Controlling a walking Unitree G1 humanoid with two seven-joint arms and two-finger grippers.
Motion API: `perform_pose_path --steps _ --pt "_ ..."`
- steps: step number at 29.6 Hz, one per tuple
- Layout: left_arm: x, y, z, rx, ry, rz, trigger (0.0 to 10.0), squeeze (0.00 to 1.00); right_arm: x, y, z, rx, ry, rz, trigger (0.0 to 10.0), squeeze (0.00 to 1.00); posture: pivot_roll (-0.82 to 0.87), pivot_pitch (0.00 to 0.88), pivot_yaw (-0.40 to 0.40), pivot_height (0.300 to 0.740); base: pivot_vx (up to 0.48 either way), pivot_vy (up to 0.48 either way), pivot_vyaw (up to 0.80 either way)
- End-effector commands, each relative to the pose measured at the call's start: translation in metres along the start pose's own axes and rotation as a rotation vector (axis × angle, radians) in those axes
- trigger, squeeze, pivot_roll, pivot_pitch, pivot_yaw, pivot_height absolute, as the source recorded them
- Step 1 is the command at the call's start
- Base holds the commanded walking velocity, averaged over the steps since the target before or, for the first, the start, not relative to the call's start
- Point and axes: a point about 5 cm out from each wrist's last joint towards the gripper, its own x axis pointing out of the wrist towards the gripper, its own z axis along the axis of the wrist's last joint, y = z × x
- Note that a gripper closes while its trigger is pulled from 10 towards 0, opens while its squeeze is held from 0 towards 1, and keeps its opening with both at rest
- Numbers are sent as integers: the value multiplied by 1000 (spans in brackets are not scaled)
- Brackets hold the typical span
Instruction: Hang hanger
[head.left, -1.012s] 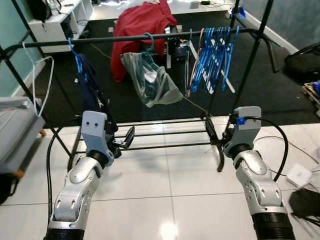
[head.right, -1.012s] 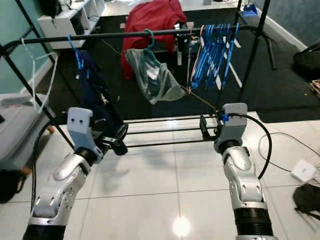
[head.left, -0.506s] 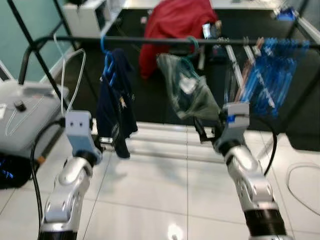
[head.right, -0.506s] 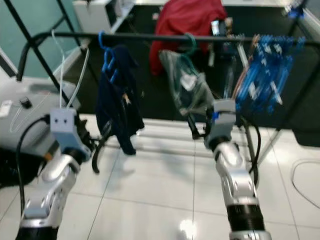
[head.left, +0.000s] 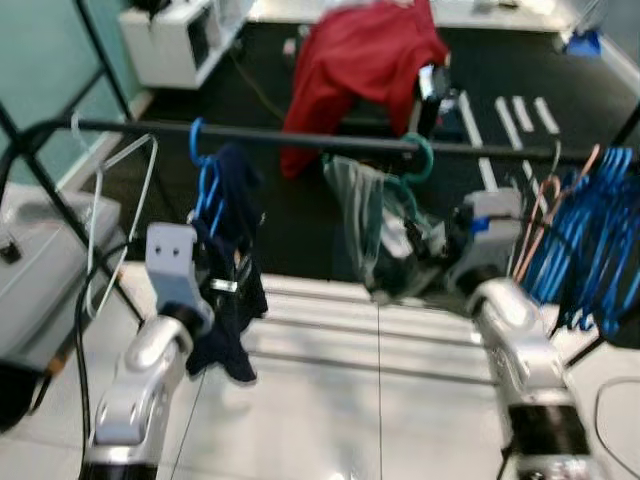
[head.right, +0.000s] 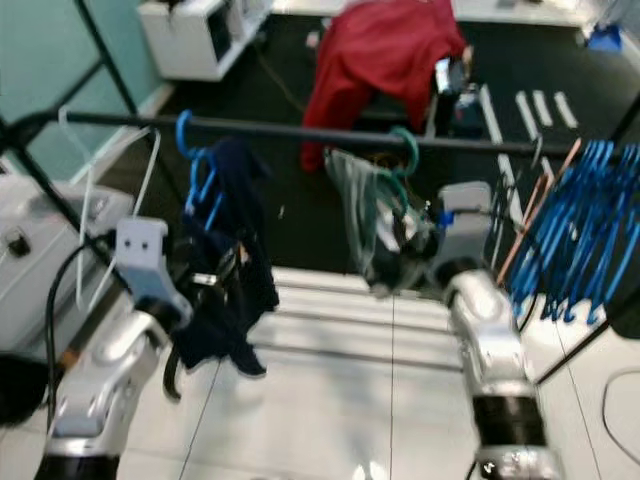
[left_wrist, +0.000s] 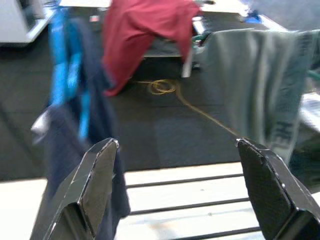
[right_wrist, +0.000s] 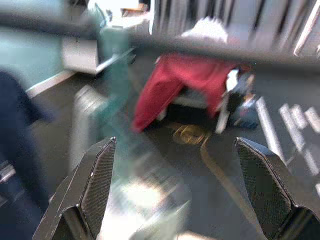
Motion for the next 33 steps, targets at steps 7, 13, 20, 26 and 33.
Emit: perform_pose_path --steps 7,13,20,26,33 --pt "-5 -5 -1 -11 -17 -86 10000 0 0 -3 8 -107 98 144 10000 0 -122 91 16 740 0 0 0" --pt "-7 -6 1 -24 -32 -108 10000 0 -8 -11 12 -94 162 206 10000 0 -133 106 23 740 0 0 0" --pt "-8 -6 1 -36 -40 -123 10000 0 -23 -26 7 -100 296 287 10000 0 -143 110 23 740 0 0 0" --pt "-7 -6 1 -36 -42 -127 10000 0 -23 -27 -3 -83 326 269 10000 0 -137 112 22 740 0 0 0" --pt "-10 -5 4 -26 -51 -126 10000 0 8 6 -38 32 357 237 10000 0 -108 129 24 740 0 0 0"
